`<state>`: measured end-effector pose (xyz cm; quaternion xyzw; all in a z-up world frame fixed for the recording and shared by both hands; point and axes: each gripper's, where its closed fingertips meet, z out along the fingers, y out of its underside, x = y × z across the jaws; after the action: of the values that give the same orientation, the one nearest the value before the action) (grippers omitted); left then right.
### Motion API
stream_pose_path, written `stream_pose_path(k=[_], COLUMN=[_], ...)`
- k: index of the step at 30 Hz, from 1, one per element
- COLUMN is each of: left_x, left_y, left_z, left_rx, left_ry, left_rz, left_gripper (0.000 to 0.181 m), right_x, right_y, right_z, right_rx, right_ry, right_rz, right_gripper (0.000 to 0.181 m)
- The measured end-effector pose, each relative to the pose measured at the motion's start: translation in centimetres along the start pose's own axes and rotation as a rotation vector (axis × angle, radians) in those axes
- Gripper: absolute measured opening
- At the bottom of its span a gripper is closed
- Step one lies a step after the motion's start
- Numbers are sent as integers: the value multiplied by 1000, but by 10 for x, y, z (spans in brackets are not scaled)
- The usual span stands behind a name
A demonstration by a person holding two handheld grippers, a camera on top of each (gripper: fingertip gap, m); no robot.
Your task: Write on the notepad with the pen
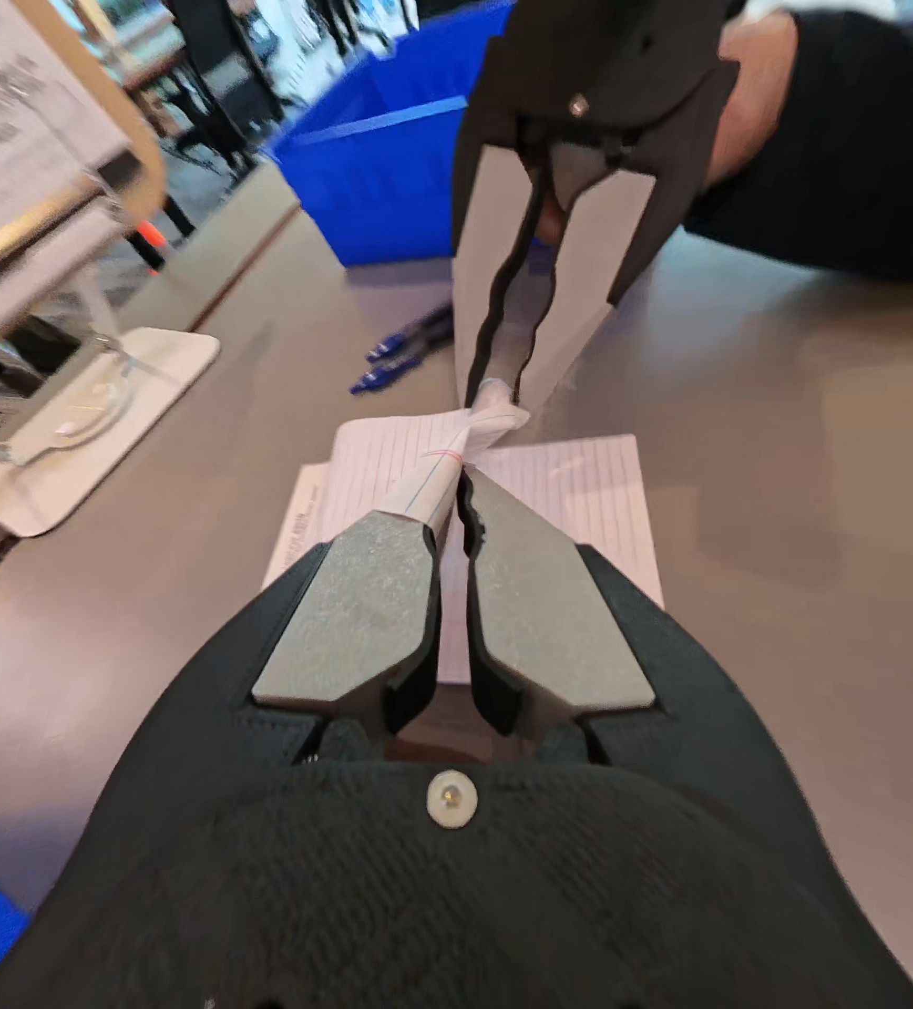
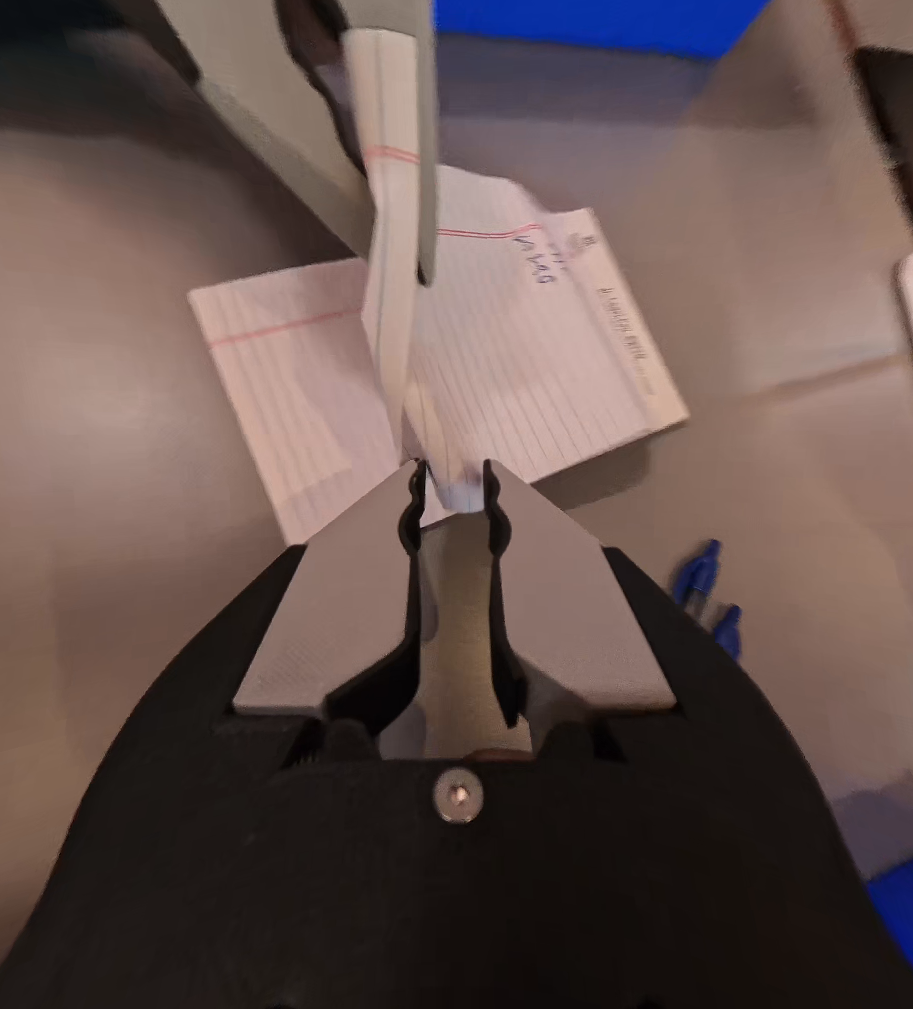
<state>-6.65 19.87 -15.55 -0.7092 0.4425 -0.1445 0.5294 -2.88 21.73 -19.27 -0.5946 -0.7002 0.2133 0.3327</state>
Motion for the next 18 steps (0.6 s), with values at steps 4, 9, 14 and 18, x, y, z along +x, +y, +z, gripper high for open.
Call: stream_pose_path(k=[4,9,14,18], left_x=[-41,-61,-63,-66], left_y=[-14,-11,-9,-6], left_z=[-18,-27,-24,-24], left_rx=[102,125,99,84], left_ry=[-184,-263,-306,-335], left_rz=[-99,-189,-149,-144], left_gripper=[0,0,0,0], right_x=[22,-3,-35,-66], right_y=[2,4,20,5], right_z=[-9,4,21,27], right_rx=[14,-23,-154,-107], right_ry=[90,-2,-112,-204], right_rz=[53,-34,-128,-216], right_gripper=[23,16,0,0])
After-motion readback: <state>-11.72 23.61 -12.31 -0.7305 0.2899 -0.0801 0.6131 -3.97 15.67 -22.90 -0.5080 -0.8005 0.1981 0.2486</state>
